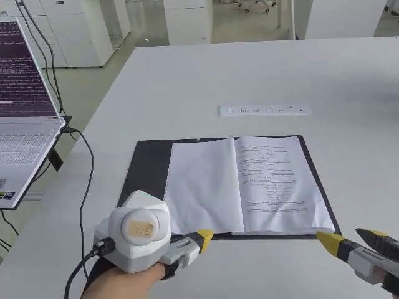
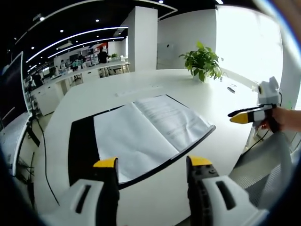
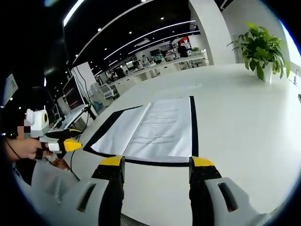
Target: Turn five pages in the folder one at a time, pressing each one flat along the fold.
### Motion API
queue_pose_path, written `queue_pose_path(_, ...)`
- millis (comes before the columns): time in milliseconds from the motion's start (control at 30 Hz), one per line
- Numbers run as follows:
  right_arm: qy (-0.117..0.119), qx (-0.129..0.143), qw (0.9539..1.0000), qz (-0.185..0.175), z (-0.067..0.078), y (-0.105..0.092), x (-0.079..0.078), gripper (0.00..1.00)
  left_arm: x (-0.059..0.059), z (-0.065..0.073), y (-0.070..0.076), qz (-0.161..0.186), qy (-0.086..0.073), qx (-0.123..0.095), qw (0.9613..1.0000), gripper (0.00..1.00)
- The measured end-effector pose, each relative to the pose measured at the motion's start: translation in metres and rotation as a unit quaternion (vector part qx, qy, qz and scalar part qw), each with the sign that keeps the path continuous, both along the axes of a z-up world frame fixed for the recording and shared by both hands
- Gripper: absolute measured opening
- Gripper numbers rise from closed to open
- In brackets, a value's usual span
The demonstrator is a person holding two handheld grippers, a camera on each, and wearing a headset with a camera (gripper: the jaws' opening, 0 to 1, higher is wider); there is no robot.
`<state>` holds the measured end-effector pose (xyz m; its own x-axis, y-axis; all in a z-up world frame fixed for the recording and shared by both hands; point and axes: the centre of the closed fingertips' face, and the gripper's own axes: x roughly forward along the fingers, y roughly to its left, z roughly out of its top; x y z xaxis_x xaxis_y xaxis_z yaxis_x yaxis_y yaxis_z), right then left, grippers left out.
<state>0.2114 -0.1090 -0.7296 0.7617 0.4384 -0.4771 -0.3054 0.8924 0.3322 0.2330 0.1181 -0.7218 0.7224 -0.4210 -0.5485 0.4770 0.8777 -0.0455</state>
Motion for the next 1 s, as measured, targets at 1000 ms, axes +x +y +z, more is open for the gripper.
queue_pose_path(1000,0.000,0.012,0.9999,0.005,-0.009,-0.002,0.027,0.51,0.067,-0.055,-0.145,-0.101,-0.016,0.002,0.9948,0.51)
